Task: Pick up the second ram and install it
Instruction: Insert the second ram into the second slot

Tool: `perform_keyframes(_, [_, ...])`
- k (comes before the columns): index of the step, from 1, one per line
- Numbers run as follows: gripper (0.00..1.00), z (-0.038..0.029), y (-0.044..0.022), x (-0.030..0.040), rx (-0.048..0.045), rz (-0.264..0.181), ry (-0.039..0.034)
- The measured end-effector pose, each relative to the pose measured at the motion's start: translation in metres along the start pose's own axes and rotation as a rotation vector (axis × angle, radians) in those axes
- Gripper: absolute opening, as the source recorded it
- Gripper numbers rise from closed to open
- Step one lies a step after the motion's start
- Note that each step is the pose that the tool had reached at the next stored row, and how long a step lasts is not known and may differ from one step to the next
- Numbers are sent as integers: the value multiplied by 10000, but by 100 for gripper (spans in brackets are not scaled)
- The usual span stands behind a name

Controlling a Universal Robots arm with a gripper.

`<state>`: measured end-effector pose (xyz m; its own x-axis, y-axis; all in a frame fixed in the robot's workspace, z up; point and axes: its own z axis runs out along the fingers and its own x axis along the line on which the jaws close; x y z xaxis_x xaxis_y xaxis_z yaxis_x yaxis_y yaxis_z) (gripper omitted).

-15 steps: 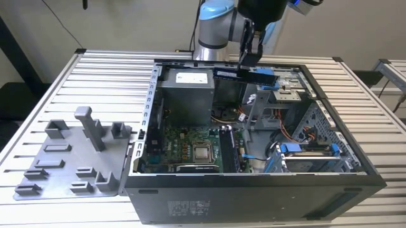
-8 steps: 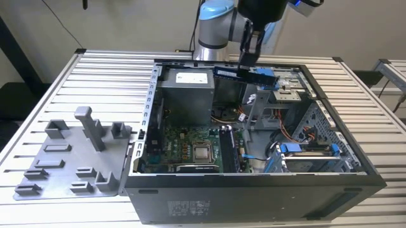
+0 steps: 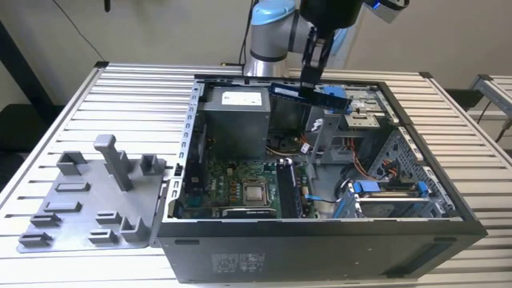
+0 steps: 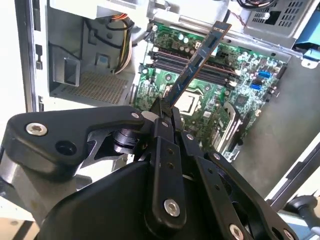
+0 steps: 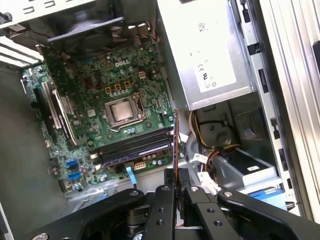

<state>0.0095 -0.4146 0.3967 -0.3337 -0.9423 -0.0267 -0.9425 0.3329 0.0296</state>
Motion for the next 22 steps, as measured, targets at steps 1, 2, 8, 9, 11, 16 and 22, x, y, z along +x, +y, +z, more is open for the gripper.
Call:
perform_keyframes(1, [14,0,0,0,3,107,-4])
perform_keyframes(2, [14,1,0,0,6,219,-7])
perform_keyframes(8, [14,2,0,0,24,915,-27])
perform_keyframes(9, [14,2,0,0,28,1031,-30])
perform_keyframes(11, [14,3,0,0,34,1260,-38])
perform_keyframes(16, [14,4,0,0,50,1846,-55])
perform_keyframes(22, [14,5,0,0,69,2571,-77])
